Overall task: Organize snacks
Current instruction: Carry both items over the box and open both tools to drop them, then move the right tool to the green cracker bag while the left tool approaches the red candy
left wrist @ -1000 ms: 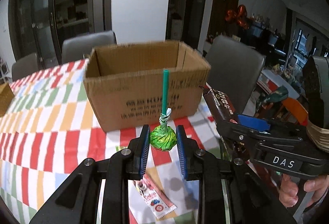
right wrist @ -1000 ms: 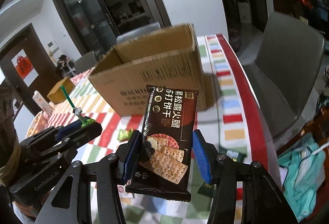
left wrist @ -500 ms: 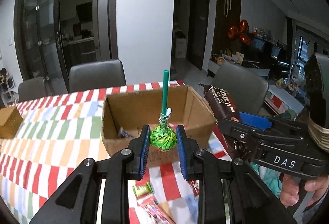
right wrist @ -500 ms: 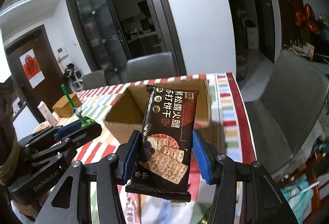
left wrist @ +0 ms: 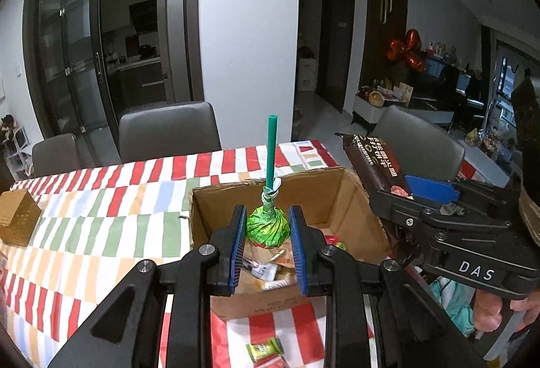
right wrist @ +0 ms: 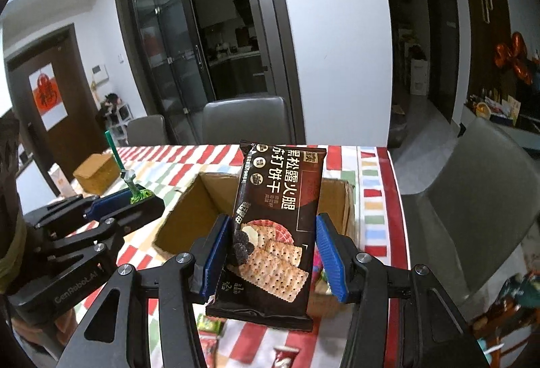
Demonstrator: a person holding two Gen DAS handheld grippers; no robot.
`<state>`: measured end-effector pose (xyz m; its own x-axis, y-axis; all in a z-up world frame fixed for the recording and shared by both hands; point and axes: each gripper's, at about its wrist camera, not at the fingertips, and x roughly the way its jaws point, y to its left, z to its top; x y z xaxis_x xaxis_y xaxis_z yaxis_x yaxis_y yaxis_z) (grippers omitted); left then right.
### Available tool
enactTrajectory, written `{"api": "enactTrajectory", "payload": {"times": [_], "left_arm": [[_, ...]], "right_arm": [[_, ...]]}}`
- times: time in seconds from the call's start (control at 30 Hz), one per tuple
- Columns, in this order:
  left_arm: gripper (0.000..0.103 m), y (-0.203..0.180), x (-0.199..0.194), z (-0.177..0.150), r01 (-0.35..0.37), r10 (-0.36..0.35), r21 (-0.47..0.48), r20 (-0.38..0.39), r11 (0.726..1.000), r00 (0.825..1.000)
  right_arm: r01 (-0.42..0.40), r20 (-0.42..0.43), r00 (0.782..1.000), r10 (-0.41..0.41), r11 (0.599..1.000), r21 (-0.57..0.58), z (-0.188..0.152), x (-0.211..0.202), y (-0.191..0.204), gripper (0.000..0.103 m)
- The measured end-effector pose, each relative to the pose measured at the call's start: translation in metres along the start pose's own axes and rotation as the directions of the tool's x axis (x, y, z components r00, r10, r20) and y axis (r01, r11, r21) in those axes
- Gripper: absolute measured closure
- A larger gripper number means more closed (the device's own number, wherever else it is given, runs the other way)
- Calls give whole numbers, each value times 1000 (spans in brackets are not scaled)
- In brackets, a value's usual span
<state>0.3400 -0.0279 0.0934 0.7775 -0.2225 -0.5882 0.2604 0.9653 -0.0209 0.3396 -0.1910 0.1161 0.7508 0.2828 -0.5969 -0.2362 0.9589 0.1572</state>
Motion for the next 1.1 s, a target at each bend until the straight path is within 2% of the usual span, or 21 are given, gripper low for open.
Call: {"api": "enactTrajectory", "payload": {"times": [0.47, 0.5, 0.53, 0.57, 0.63, 0.67, 0.87, 0.97, 1.1], "left_arm": [[76, 16, 63, 1, -12, 9, -20, -128, 1000, 992], [70, 16, 67, -1, -20, 17, -22, -140, 1000, 990], [56, 15, 69, -2, -33, 29, -22, -150, 999, 988], [51, 16, 69, -1, -42, 38, -24, -152, 999, 988], [49, 15, 67, -3, -56, 52, -23, -146, 998, 988], [49, 14, 64, -4, -59, 55, -19, -144, 998, 988], [48, -1, 35, -15, -45, 48, 31, -106, 998, 993], [44, -13, 19, -21, -48, 53, 57, -78, 997, 996], [43, -32, -1, -31, -23, 28, 74, -57, 997, 998]], "right_arm": [[22, -93, 995, -24, 999, -27, 7, 60, -1, 51], [17, -103, 995, -19, 1000, -24, 5, 63, -1, 51], [16, -111, 994, -19, 1000, -24, 6, 66, -1, 51], [18, -124, 992, -20, 1000, -22, 4, 68, -2, 50], [31, -131, 991, -32, 999, -13, 2, 69, -1, 41], [44, -126, 991, -44, 999, -5, 0, 67, -3, 39], [70, -92, 994, -67, 997, 25, -11, 42, -9, 39], [87, -64, 994, -86, 996, 8, -21, 24, -8, 39], [96, -47, 994, -96, 995, 4, -37, -5, -10, 39]]}}
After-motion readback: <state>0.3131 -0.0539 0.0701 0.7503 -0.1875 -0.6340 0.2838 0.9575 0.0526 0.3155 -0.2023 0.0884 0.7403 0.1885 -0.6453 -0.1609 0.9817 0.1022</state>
